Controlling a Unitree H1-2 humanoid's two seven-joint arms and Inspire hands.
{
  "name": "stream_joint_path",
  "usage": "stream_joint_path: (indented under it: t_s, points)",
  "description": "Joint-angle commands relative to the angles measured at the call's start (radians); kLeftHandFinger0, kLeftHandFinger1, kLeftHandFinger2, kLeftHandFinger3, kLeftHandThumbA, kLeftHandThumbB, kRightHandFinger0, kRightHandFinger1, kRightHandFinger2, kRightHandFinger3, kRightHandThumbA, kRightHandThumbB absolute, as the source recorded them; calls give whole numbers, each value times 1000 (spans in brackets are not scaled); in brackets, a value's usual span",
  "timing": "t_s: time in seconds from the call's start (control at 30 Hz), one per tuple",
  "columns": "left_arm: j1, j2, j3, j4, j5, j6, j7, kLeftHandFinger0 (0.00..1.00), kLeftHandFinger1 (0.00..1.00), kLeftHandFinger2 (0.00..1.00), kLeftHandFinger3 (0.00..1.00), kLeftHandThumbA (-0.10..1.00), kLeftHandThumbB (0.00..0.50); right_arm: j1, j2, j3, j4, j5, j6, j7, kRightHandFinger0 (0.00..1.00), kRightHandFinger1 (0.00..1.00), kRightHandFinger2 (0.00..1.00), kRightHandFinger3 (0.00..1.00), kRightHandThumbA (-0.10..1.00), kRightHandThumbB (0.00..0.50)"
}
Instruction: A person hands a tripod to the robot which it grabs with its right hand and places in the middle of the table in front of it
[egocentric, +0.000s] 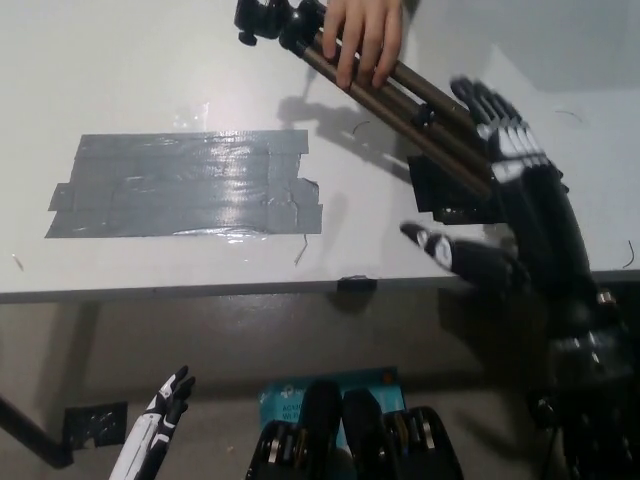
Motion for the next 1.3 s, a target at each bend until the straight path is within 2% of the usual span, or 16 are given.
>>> stream_joint_path:
  t_s: [0.0,0.17,0.47,0.57,0.63,0.77,0.9,1.0,1.1,1.27]
  points:
    - [-20,20,-3,-12,11,-66,-7,1000,1000,1000,1000,1000,322,-260,20,27,114,-275,186,49,1000,1000,1000,1000,940,386]
    - [-27,22,-2,-5,4,-66,-12,1000,1000,1000,1000,1000,330,-339,12,44,261,-305,251,44,1000,1000,1000,1000,980,404]
    - [-37,22,-3,-7,2,-61,-13,1000,1000,1000,1000,1000,344,-438,-10,25,535,-277,312,-33,1000,1000,1000,1000,954,413]
    - [-37,23,-4,-9,-2,-60,-17,1000,1000,1000,1000,1000,327,-453,-16,20,587,-271,316,-56,1000,1000,1000,1000,973,428]
    - [-37,23,-4,-9,1,-61,-16,1000,1000,1000,1000,1000,334,-464,-19,15,623,-263,316,-82,1000,1000,1000,1000,1000,453]
    - [-33,20,-3,-16,5,-45,-16,1000,1000,1000,1000,1000,347,-470,-25,11,650,-252,324,-92,1000,1000,1000,1000,1000,447]
    - [-28,22,-3,-18,8,-56,-15,1000,1000,1000,1000,1000,338,-467,-28,13,662,-237,328,-85,1000,1000,1000,1000,1000,440]
    - [-21,20,-3,-26,5,-48,-18,1000,1000,1000,1000,1000,340,-463,-23,17,665,-231,333,-84,1000,1000,1000,1000,1000,464]
    - [-5,20,-7,-35,5,-46,-22,1000,1000,1000,1000,1000,336,-465,-10,26,663,-232,351,-73,1000,1000,1000,1000,1000,440]
    - [18,16,-10,-43,-7,-54,-31,1000,1000,1000,1000,1000,327,-514,8,46,716,-240,332,-119,1000,1000,1000,1000,913,447]
